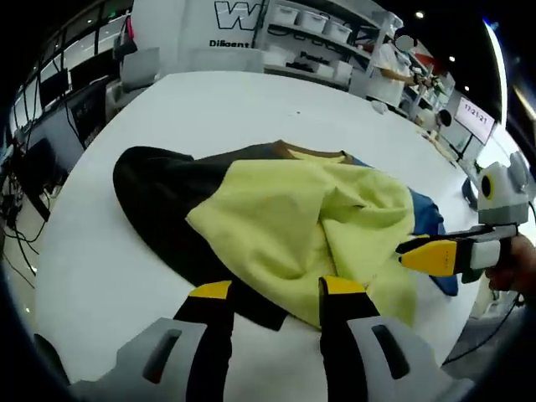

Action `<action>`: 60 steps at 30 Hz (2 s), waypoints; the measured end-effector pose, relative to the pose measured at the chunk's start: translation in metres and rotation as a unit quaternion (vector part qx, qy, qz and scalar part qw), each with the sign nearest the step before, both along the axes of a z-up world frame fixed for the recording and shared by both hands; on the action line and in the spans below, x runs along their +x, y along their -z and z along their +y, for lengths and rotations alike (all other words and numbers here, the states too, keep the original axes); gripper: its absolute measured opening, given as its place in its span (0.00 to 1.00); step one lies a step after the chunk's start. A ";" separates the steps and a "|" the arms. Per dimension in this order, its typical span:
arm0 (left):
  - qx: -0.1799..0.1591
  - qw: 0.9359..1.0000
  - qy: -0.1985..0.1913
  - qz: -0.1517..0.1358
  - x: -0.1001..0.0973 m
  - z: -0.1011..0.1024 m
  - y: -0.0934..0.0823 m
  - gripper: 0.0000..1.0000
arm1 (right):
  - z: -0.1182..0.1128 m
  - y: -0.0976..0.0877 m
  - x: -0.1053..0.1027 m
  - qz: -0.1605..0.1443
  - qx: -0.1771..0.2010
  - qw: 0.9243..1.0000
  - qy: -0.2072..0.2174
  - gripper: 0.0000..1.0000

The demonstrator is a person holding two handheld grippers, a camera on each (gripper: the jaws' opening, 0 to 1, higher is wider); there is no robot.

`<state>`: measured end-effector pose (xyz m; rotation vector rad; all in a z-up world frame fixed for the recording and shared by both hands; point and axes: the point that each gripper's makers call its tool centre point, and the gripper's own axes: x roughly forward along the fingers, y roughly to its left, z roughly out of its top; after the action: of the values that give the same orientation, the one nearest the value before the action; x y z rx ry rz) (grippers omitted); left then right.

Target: Fold the garment on the visible template until the final outline fits inside the template.

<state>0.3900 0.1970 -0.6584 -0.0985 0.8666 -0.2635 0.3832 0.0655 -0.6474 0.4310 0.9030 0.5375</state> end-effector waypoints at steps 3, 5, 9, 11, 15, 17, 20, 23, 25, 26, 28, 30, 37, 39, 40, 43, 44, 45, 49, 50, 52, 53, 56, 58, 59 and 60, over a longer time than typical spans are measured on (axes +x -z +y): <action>-0.004 1.000 0.003 0.004 -0.001 -0.004 0.003 0.35 | -0.002 0.005 0.005 0.009 -0.004 1.000 0.017 0.35; -0.002 1.000 0.004 0.006 -0.002 -0.007 0.006 0.28 | -0.003 0.008 0.005 0.013 -0.013 1.000 0.019 0.28; 0.024 1.000 0.015 0.000 -0.004 -0.006 0.010 0.03 | -0.014 0.012 0.010 -0.004 -0.042 0.999 0.027 0.00; 0.021 1.000 0.017 0.000 -0.005 -0.007 0.010 0.02 | -0.015 0.012 0.012 -0.007 -0.037 0.999 0.029 0.00; 0.020 0.999 0.024 -0.002 -0.005 -0.007 0.009 0.01 | -0.017 0.008 0.012 -0.008 -0.033 0.999 0.028 0.00; 0.024 0.999 0.025 -0.002 -0.005 -0.005 0.008 0.01 | -0.021 0.004 0.012 -0.018 -0.042 0.999 0.023 0.00; 0.038 0.999 0.035 -0.007 -0.005 0.001 0.002 0.01 | -0.030 -0.002 0.014 -0.030 -0.060 0.998 0.016 0.00; 0.052 0.998 0.039 -0.009 -0.005 0.010 -0.001 0.01 | -0.048 -0.009 0.018 -0.046 -0.083 0.995 0.030 0.00; 0.053 0.998 0.044 -0.001 -0.005 0.015 -0.001 0.01 | -0.056 -0.013 0.018 -0.049 -0.089 0.994 0.031 0.00; 0.054 0.998 0.044 0.001 -0.004 0.017 -0.002 0.01 | -0.059 -0.013 0.018 -0.048 -0.092 0.994 0.031 0.00; 0.057 0.997 0.054 -0.003 -0.002 0.021 -0.006 0.01 | -0.066 -0.013 0.017 -0.046 -0.104 0.993 0.028 0.00; 0.063 0.996 0.059 -0.003 0.000 0.023 -0.008 0.01 | -0.071 -0.013 0.016 -0.045 -0.112 0.992 0.026 0.00; 0.118 0.989 0.094 -0.009 0.014 0.039 -0.014 0.01 | -0.090 -0.010 0.013 -0.046 -0.163 0.985 0.020 0.00; 0.138 0.984 0.108 -0.014 0.019 0.043 -0.016 0.01 | -0.098 -0.011 0.014 -0.050 -0.179 0.982 0.022 0.00; 0.144 0.984 0.108 -0.016 0.021 0.045 -0.018 0.01 | -0.099 -0.011 0.014 -0.050 -0.183 0.982 0.022 0.00; 0.152 0.981 0.115 -0.017 0.026 0.048 -0.020 0.01 | -0.107 -0.010 0.014 -0.046 -0.192 0.980 0.024 0.00; 0.155 0.981 0.117 -0.011 0.026 0.051 -0.019 0.01 | -0.112 -0.010 0.015 -0.047 -0.198 0.979 0.028 0.00; 0.155 0.981 0.117 -0.012 0.028 0.052 -0.019 0.01 | -0.114 -0.010 0.015 -0.045 -0.200 0.978 0.033 0.00; 0.157 0.981 0.116 -0.011 0.030 0.052 -0.016 0.01 | -0.118 -0.010 0.014 -0.045 -0.208 0.976 0.034 0.00; 0.155 0.982 0.110 -0.010 0.029 0.052 -0.016 0.02 | -0.118 -0.010 0.013 -0.046 -0.208 0.976 0.035 0.00; 0.155 0.983 0.095 -0.003 0.026 0.053 -0.014 0.04 | -0.119 -0.010 0.013 -0.046 -0.208 0.976 0.040 0.00; 0.152 0.985 0.085 0.004 0.022 0.054 -0.013 0.08 | -0.119 -0.010 0.012 -0.047 -0.209 0.976 0.040 0.00; 0.085 0.995 0.047 0.002 0.014 0.043 -0.016 0.17 | -0.120 -0.012 0.006 -0.051 -0.209 0.976 0.037 0.13; 0.053 0.998 0.022 0.003 0.007 0.040 -0.019 0.21 | -0.117 -0.014 0.003 -0.049 -0.188 0.980 0.044 0.22; 0.049 0.999 0.016 0.000 0.005 0.040 -0.020 0.24 | -0.117 -0.015 0.001 -0.048 -0.185 0.981 0.042 0.24; 0.047 0.999 0.009 0.003 0.001 0.043 -0.019 0.26 | -0.117 -0.016 -0.002 -0.050 -0.182 0.981 0.041 0.24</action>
<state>0.3914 0.2395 -0.6395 -0.0034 0.8852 -0.2392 0.3816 -0.0511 -0.6317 0.1069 0.8613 0.3048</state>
